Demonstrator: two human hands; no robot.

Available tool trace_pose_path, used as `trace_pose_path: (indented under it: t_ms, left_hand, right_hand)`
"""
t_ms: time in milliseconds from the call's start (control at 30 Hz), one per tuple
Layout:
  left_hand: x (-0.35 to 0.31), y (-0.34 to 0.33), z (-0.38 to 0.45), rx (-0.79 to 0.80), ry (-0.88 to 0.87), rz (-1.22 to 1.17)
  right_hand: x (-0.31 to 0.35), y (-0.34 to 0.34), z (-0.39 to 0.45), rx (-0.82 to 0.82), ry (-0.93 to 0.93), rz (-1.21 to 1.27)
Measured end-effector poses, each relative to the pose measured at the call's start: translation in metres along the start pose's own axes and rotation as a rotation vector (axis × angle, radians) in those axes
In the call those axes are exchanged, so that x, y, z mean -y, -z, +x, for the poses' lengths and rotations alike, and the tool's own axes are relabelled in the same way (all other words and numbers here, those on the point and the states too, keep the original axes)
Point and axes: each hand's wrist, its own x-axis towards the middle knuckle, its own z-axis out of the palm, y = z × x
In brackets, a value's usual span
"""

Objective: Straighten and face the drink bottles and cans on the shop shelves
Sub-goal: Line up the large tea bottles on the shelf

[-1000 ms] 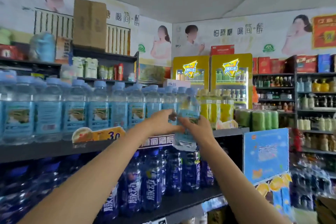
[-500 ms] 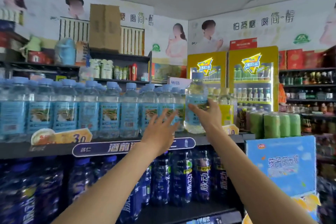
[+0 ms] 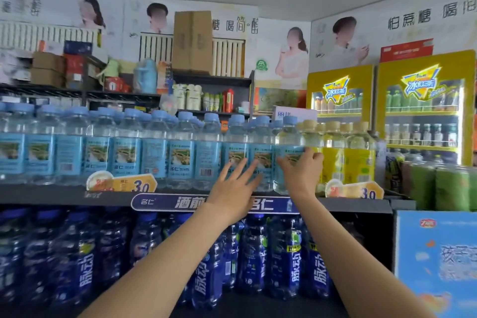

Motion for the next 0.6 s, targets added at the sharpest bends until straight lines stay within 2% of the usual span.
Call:
trace_pose_path:
  t_ms: [333,600]
  left_hand:
    - [-0.002,-0.005,-0.001,0.033,0.024,-0.053]
    - [-0.007,-0.011,0.000,0.029,0.053,-0.050]
  right_hand:
    - [-0.017,-0.017,-0.013,-0.042,0.222,-0.300]
    - [-0.025,-0.020,-0.016,-0.009,0.323,-0.522]
